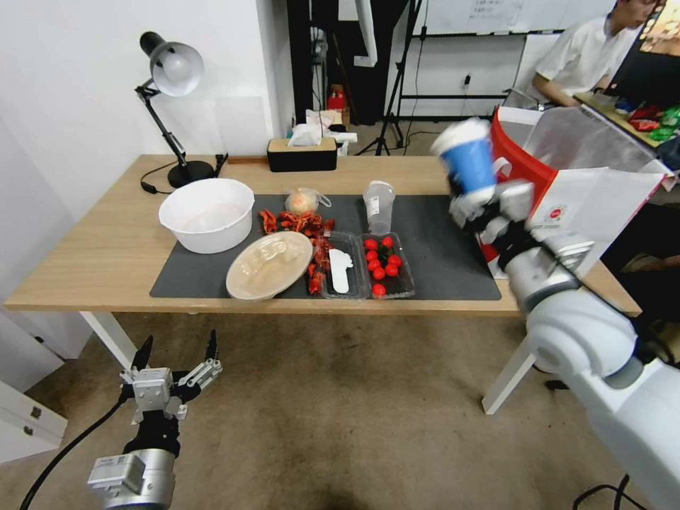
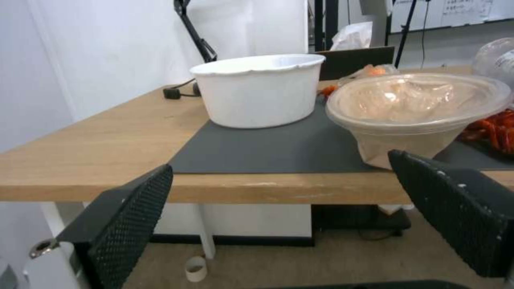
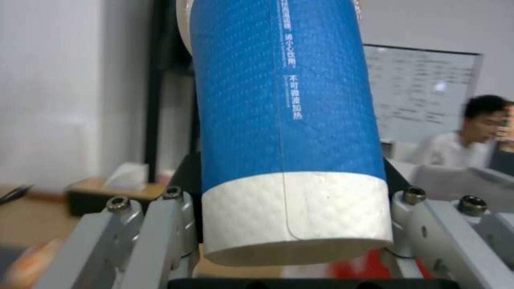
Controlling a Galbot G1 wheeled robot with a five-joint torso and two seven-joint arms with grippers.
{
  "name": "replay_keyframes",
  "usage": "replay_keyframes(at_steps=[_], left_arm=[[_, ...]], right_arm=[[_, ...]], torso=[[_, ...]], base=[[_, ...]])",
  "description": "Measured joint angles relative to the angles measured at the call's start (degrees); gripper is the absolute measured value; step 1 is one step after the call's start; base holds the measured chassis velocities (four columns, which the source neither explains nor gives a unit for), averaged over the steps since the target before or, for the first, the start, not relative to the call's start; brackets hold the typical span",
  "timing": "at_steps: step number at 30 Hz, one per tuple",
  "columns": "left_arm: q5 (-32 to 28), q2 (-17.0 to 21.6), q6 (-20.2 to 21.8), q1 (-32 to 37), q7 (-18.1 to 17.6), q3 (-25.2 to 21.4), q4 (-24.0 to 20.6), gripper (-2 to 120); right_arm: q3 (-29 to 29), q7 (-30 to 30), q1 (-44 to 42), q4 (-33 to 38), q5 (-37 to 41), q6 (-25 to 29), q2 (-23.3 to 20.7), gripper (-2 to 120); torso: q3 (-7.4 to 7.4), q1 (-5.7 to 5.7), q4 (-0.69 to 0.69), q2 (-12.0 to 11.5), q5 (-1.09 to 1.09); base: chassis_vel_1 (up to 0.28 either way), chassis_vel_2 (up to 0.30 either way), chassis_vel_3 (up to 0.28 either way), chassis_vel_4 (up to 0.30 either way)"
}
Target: Pick up the trash from the table and place it into the takeout bag.
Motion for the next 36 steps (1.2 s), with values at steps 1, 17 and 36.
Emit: replay_keyframes(at_steps=[1, 17, 36], left_arm=[[0.0, 0.0, 0.0, -0.1, 0.0, 0.1, 0.1, 100], [0.1, 0.3, 0.2, -2.0, 0.0, 0.5, 1.4, 100], [-0.2, 0.5, 0.3, -2.0, 0.0, 0.1, 1.2, 100]], right_arm=[[0.8, 2.2, 1.3, -0.8, 2.2, 0.0, -0.4, 45], [3.3, 5.5, 12.5, -17.2, 12.2, -3.9, -4.2, 59], [3.3, 4.5, 10.7, -15.7, 9.8, -4.5, -3.1, 100]], torso=[[0.0, 0.0, 0.0, 0.0, -0.01], [0.0, 0.0, 0.0, 0.0, 0.0], [0.0, 0.0, 0.0, 0.0, 0.0]], base=[[0.0, 0.0, 0.0, 0.0], [0.0, 0.0, 0.0, 0.0], [0.0, 0.0, 0.0, 0.0]])
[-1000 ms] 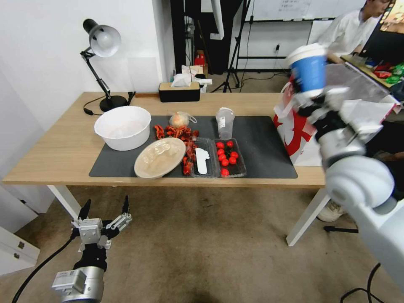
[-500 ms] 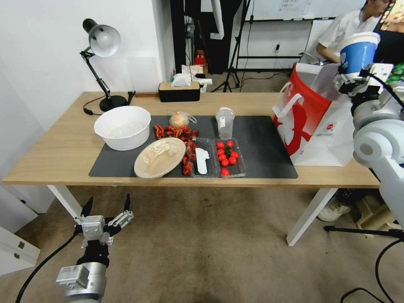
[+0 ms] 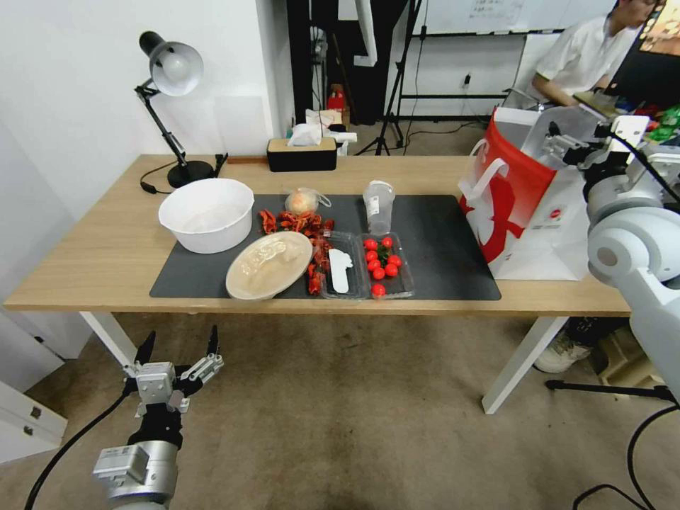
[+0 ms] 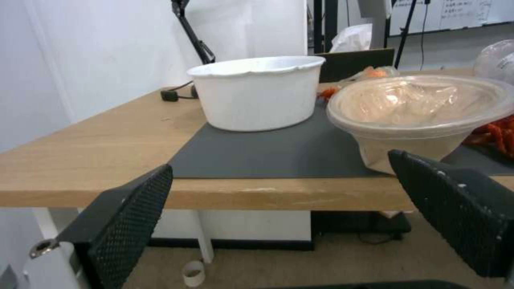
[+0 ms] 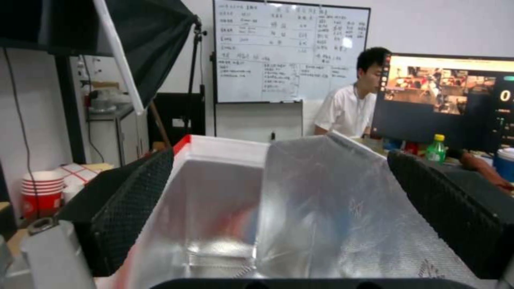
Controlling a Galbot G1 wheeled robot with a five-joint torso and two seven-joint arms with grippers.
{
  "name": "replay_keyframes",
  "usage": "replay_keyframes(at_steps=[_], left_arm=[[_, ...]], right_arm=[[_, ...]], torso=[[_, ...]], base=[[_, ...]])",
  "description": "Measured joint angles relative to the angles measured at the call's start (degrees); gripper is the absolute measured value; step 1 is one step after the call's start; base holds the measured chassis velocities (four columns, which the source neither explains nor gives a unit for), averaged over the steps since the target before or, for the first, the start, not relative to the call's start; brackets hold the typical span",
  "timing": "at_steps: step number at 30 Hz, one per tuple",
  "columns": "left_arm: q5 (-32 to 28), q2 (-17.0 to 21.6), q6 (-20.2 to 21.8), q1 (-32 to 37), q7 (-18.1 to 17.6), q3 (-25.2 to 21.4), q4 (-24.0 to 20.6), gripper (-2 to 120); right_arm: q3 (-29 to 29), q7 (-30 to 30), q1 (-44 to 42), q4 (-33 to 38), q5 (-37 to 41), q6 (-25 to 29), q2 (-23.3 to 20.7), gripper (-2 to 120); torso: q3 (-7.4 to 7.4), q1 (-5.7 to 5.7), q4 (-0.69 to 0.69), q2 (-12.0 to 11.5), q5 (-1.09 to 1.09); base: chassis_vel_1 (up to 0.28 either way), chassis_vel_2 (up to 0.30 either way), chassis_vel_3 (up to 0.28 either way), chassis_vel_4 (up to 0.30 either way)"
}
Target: Pick up the trash from the table and place it into the takeout bag.
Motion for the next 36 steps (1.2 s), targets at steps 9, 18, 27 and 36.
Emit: replay_keyframes(at_steps=[9, 18, 27, 36], left_arm=[[-0.1, 0.0, 0.0, 0.6, 0.0, -0.2, -0.6, 100], [-0.1, -0.1, 0.0, 0.6, -0.1, -0.4, -0.7, 100], [-0.5, 0.0, -0.3, 0.4, -0.1, -0.7, -0.4, 100], [-1.9, 0.7, -0.6, 0.5, -0.1, -1.4, -0.3, 100]], right_arm=[[0.3, -0.6, -0.6, 3.8, 0.0, 1.4, 0.1, 100], [2.5, -2.0, -6.9, 11.3, -0.2, 3.1, 0.3, 100], [4.3, -4.0, -21.4, 19.2, -6.0, 6.2, 4.2, 100], [3.3, -4.7, -38.0, 22.2, -17.1, 14.6, 11.1, 100]], torso=[[0.0, 0.0, 0.0, 0.0, 0.0], [0.0, 0.0, 0.01, 0.0, -0.01], [-0.01, -0.02, 0.0, 0.0, -0.01], [-0.01, -0.02, -0.01, 0.0, -0.01]], base=[[0.0, 0.0, 0.0, 0.0], [0.0, 0.0, 0.0, 0.0], [0.0, 0.0, 0.0, 0.0], [0.0, 0.0, 0.0, 0.0]])
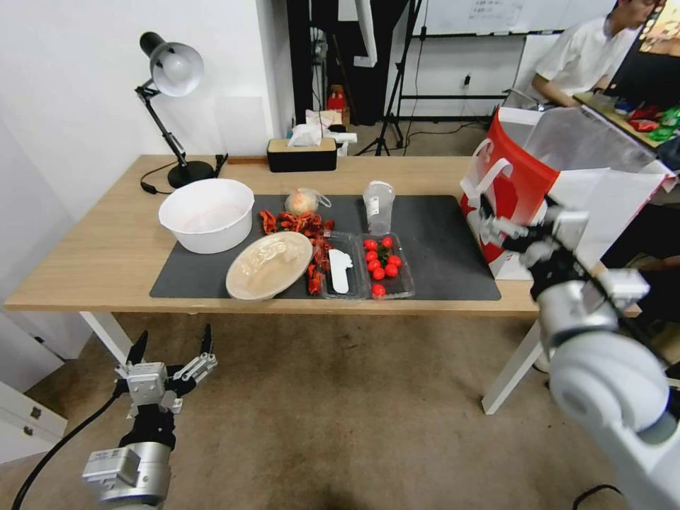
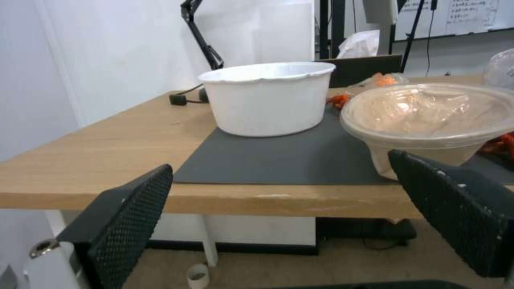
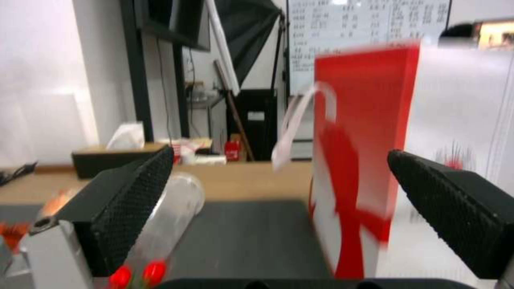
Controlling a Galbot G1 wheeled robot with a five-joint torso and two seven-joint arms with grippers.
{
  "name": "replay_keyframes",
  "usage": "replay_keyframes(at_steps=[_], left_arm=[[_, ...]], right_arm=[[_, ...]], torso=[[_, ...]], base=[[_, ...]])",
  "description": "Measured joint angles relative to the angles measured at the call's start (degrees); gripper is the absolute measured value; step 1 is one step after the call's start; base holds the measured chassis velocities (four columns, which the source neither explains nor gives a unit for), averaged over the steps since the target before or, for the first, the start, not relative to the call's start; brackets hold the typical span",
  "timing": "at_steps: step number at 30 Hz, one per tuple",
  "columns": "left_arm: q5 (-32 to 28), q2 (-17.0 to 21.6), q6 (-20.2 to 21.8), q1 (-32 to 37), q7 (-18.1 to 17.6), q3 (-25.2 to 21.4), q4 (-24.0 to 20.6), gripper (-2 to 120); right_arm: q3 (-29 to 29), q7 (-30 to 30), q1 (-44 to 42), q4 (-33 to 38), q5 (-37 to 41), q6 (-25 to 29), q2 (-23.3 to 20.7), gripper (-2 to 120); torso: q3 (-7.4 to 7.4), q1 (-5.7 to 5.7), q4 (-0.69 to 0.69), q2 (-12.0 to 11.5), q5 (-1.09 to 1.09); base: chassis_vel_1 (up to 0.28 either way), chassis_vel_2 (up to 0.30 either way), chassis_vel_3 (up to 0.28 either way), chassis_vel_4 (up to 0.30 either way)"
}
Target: Pick up the trash from the table and place it into the takeout bag.
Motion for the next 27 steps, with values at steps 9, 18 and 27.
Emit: replay_keyframes(at_steps=[9, 18, 27], left_arm=[[-0.1, 0.2, -0.2, -0.2, 0.0, 0.4, 0.6, 100], [-0.1, 0.3, -0.2, -1.0, 0.1, 1.1, 1.6, 100], [-0.7, 0.9, -0.3, -1.7, 0.1, 1.1, 2.7, 100]], right_arm=[[-1.1, -5.6, -8.0, -4.5, -4.3, 11.9, 4.4, 100], [-2.4, -8.7, -11.7, -10.6, -6.6, 17.4, 8.2, 100], [-3.7, -11.2, -13.8, -16.4, -10.3, 23.0, 11.0, 100]], torso=[[0.0, 0.0, 0.01, 0.0, 0.02], [0.0, 0.01, 0.01, 0.0, 0.02], [0.01, 0.01, 0.01, 0.0, 0.01]], base=[[0.0, 0.0, 0.0, 0.0], [0.0, 0.0, 0.0, 0.0], [0.0, 0.0, 0.0, 0.0]])
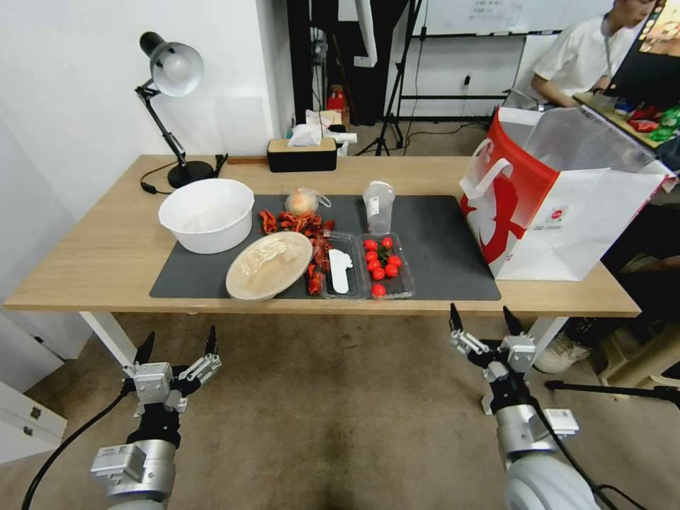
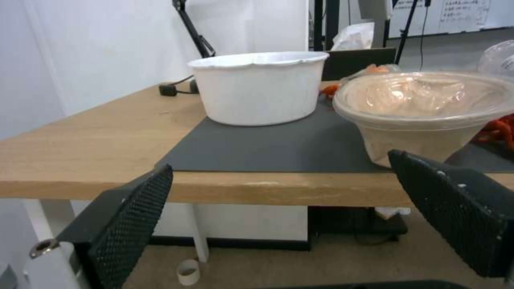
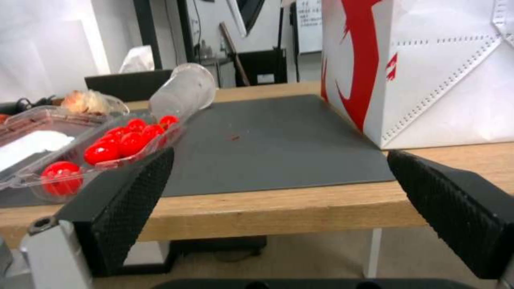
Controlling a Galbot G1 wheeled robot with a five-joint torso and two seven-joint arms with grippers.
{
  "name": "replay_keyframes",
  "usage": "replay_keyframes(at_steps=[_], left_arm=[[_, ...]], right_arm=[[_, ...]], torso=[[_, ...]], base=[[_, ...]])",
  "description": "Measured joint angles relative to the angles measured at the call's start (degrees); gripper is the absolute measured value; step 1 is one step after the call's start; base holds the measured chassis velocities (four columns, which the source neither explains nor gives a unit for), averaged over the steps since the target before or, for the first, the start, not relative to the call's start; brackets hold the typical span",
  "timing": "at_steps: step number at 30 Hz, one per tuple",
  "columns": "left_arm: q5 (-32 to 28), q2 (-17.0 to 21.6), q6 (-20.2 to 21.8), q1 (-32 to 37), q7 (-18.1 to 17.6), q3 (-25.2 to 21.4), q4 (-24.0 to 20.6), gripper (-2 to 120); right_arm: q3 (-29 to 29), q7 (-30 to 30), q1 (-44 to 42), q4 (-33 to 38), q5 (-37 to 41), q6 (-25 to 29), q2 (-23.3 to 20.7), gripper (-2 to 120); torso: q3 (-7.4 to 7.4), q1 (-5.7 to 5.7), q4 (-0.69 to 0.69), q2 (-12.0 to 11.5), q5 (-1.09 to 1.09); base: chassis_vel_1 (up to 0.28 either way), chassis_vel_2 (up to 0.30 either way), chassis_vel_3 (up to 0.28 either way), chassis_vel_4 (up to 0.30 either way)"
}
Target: Pick up the trash from the table and place it into the takeout bag.
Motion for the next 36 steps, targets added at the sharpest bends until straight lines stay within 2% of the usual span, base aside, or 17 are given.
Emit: replay_keyframes(at_steps=[23, 31, 36], left_arm=[[-0.9, 0.6, -0.5, -1.6, 0.1, 0.9, 2.6, 100], [-0.8, 0.4, -0.7, -1.6, 0.1, 1.0, 3.0, 100], [-0.8, 0.4, -0.7, -1.4, 0.1, 0.6, 3.0, 100]], right_arm=[[-0.2, -0.7, -0.8, -0.3, -3.1, 0.8, 1.1, 100], [-0.9, -0.7, 1.3, -0.1, -2.7, -0.9, 0.7, 100], [-1.8, -0.9, 5.1, 1.5, -0.1, -5.0, -0.2, 100]], torso=[[0.0, 0.0, 0.0, 0.0, 0.0], [0.0, 0.0, 0.0, 0.0, 0.0], [0.0, 0.0, -0.01, 0.0, 0.0]], base=[[0.0, 0.0, 0.0, 0.0], [0.0, 0.0, 0.0, 0.0], [0.0, 0.0, 0.0, 0.0]])
